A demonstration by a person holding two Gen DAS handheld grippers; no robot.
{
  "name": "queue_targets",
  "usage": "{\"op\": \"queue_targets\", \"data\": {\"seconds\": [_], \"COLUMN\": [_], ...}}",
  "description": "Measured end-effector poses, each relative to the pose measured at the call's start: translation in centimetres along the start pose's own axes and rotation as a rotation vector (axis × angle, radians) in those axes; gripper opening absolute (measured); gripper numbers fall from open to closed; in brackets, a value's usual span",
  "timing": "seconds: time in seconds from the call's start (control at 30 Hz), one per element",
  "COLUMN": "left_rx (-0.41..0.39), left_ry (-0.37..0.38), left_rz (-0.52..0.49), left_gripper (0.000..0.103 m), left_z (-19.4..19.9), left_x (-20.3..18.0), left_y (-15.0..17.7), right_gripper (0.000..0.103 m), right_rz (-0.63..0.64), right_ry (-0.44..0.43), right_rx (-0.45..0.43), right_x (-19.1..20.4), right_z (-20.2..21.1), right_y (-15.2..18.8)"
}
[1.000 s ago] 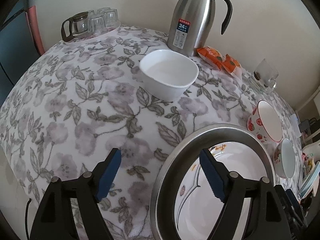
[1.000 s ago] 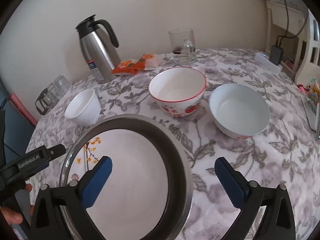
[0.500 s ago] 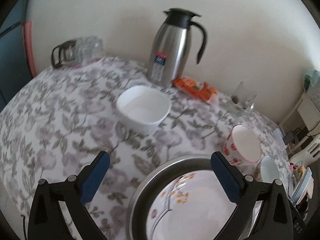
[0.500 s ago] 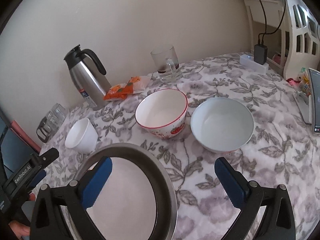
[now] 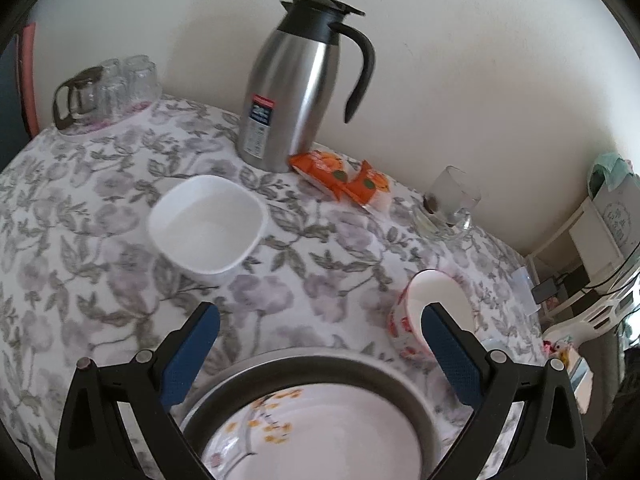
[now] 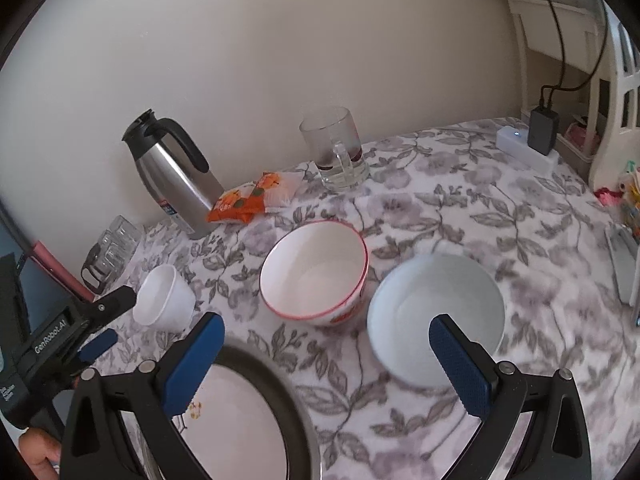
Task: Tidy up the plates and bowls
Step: 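Move both tools to the red-rimmed strawberry bowl and close on its rim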
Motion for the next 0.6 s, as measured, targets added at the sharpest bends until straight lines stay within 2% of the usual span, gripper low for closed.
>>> {"op": "queue_targets", "data": {"seconds": [0.13,0.2,0.27,0.4,0.47,0.53,0.6], "left_rx": [0.032,0.048,0.067,0.110,0.135,0.172,0.187], "left_ry": [0.035,0.054,0.077,0.115,0.129,0.152,0.153], "left_rz": [0.006,0.010,0.015,-0.013,-0.021,-0.029,-0.036], "left_gripper": [0.101,0.101,0.101,0.100,0.095,0.081,0.078], "left_z": [-1.2,-1.9,-2.7,-4.6,-5.8,-7.0,-7.8], "left_x": [-1.4,-2.0,-2.6,-4.2,-4.6,-4.9,-5.1], "left_y": [-1.0,-1.4,-1.6,-1.5,-1.3,-1.3,-1.3], "right_gripper": [0.093,0.083,0.082,0.063,0.061,0.056,0.052], "right_rz": [0.002,0.001,-0.001,0.008,0.007,0.010,0.031], "right_ry": [0.018,0.027,0.036,0.039,0.039,0.040,0.043], "right_rx": [0.006,0.020,0.029,0.065,0.084,0.103,0.123], "right_x": [-0.8,-1.1,-1.3,-1.7,-1.8,-1.8,-1.5], "right_z": [-0.6,-1.2,-1.7,-3.3,-4.2,-5.3,-6.4], "right_y": [-1.7,-2.5,-2.9,-3.8,-4.2,-4.5,-4.7]}}
Point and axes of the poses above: each gripper's, at about its wrist camera, not at the fingertips, and z roughly against the way its jaws point, x to its left, y to its underside, the point moved 2 cm from there along -z, roughly the way its jaws point, and after that the axes turned 10 degrees about x, right-handed, at the moved point
